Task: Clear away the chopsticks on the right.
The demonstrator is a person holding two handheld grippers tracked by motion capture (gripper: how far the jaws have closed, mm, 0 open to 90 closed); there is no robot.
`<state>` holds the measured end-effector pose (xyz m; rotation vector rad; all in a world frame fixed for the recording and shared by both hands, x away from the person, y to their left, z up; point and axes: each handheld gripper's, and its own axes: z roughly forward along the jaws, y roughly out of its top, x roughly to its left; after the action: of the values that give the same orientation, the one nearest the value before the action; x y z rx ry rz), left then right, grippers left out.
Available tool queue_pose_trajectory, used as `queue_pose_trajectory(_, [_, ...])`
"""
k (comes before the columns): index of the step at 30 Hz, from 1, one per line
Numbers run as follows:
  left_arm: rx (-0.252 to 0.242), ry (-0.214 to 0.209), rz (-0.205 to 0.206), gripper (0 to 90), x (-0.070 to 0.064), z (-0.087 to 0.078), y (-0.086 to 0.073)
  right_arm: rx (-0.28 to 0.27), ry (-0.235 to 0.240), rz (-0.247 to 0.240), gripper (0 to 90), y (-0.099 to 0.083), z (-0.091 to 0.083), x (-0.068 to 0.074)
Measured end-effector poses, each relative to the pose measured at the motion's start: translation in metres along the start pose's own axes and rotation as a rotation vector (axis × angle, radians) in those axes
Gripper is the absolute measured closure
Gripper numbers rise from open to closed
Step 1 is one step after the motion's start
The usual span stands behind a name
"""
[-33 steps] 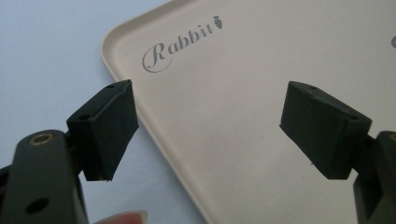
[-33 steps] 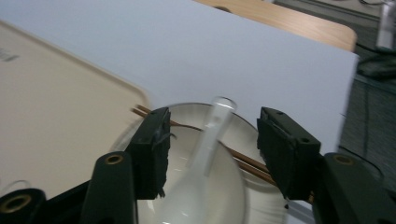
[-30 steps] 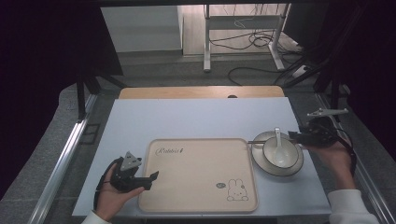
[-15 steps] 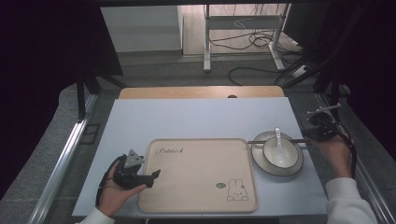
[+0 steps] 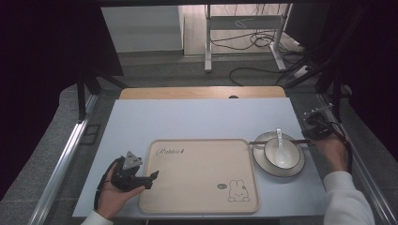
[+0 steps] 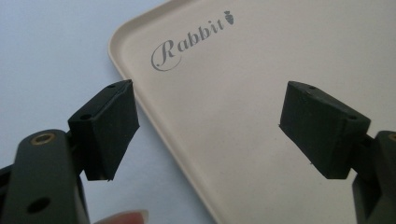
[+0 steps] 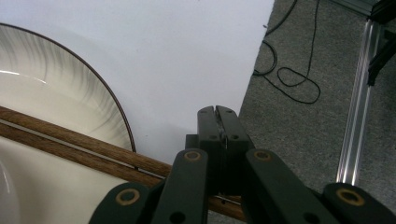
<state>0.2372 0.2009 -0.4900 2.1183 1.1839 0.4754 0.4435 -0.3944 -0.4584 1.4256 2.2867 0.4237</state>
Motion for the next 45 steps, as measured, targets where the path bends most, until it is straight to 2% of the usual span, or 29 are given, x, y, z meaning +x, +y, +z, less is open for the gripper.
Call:
queue_pose_trajectory(1, [0.0, 0.0, 0.0, 19.6, 0.0, 0.0, 0.0, 0.0, 0.0, 0.0, 89.4, 0.0, 0.0, 0.0])
queue_pose_trajectory(2, [0.002, -0.001, 0.002, 19.6, 0.0, 0.001, 0.0, 0.025, -0.014, -0.015, 89.5, 0.001, 0.001, 0.002])
queue_pose_trajectory(9, [0.0, -0.005, 0.006, 19.7, 0.0, 0.001, 0.0, 0.066, -0.004, -0.026, 89.5, -0.002, 0.002, 0.005])
queue_pose_trajectory(15, [-0.002, -0.012, 0.013, 19.8, 0.0, 0.002, 0.002, 0.1, 0.008, -0.014, 89.5, -0.011, -0.001, 0.007])
queue_pose_trajectory(20, [-0.006, -0.016, 0.015, 19.8, 0.001, 0.002, 0.003, 0.115, 0.029, 0.024, 89.5, -0.027, -0.006, 0.003])
queue_pose_trajectory(28, [-0.009, -0.015, 0.018, 19.9, 0.001, 0.001, 0.004, 0.136, 0.039, 0.028, 89.5, -0.037, -0.011, 0.008])
queue_pose_trajectory(35, [-0.01, -0.014, 0.017, 19.9, 0.001, 0.001, 0.003, 0.091, 0.042, 0.026, 89.5, -0.036, -0.021, 0.009])
queue_pose_trajectory(39, [-0.01, -0.014, 0.015, 19.9, 0.002, 0.0, 0.003, 0.043, 0.062, -0.01, 89.5, -0.037, -0.033, 0.014])
queue_pose_trajectory(40, [-0.012, -0.013, 0.018, 19.9, 0.002, -0.001, 0.003, 0.035, 0.093, -0.01, 89.5, -0.039, -0.036, 0.017])
queue_pose_trajectory(45, [-0.013, -0.015, 0.019, 19.9, 0.001, 0.0, 0.003, 0.034, 0.093, -0.025, 89.5, -0.041, -0.039, 0.022])
